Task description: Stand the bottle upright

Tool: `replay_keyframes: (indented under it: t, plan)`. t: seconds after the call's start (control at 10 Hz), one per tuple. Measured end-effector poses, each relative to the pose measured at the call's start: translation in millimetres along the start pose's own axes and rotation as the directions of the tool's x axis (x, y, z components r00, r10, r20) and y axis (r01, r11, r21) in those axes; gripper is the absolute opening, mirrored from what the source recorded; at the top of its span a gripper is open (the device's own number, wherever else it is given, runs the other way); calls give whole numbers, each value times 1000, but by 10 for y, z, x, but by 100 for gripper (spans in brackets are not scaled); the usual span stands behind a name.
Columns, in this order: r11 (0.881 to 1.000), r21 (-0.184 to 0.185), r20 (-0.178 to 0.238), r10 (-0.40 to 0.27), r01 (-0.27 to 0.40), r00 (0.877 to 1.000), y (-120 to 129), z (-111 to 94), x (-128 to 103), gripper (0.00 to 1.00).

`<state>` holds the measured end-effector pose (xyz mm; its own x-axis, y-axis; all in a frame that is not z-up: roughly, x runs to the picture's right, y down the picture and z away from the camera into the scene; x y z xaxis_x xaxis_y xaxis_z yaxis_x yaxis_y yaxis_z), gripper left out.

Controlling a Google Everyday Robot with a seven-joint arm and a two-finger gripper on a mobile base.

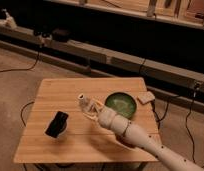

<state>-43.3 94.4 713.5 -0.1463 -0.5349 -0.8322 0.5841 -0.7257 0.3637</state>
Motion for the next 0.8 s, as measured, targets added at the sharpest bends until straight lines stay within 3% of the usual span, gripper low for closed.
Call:
replay_keyframes:
  t: [0.3, 0.8]
  plan:
    - [1000, -3, -30, 22, -22, 999, -19, -10, -157, 0]
    - [1000, 0, -32, 29, -29, 999, -48, -2, -181, 0]
